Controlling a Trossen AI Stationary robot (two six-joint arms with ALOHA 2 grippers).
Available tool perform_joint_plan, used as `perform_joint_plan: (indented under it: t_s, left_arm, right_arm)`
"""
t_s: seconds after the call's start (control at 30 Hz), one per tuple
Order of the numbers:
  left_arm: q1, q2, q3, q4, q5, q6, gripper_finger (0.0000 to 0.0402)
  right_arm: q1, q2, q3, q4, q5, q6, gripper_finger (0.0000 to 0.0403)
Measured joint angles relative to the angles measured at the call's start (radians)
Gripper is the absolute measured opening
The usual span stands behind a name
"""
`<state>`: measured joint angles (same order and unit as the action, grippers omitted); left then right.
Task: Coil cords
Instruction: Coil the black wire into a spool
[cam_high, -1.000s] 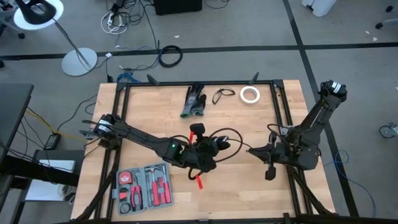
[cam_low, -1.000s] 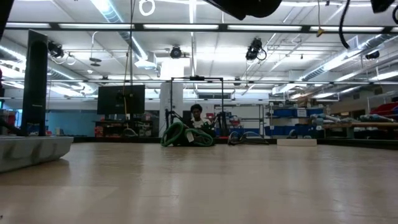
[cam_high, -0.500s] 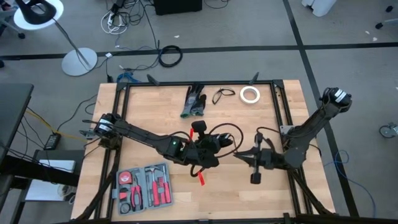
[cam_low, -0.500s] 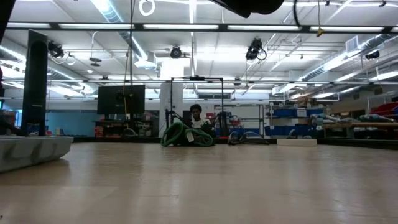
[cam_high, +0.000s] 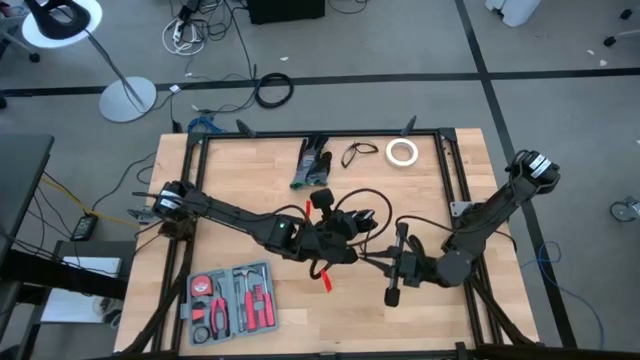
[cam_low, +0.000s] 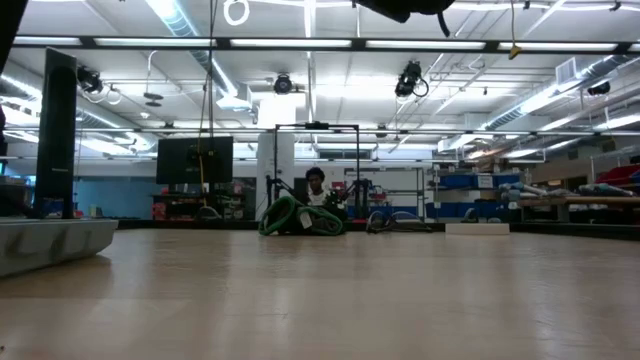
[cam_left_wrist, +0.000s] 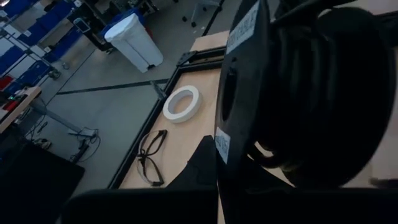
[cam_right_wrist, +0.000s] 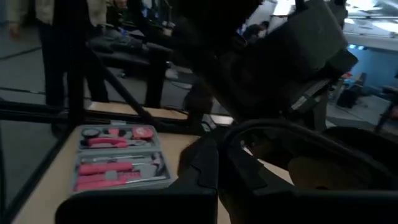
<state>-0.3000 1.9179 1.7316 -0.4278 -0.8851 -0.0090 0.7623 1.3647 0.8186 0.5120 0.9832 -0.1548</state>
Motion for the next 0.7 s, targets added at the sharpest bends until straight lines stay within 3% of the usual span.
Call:
perform_joint_plan:
  t_s: [0.53,0.7]
  left_arm:
    - [0.016,0.0,0.007,0.089,0.045,-0.008,0.0]
    - [0.012,0.002,0.012,0.069,0.04,-0.02,0.0]
  right_arm:
    - [-0.064,-0.002,0.003,-0.012,0.087,-0.062,0.0003]
    - [-0.026,-0.037,-0.001,0.011,0.166,-0.18,0.0003]
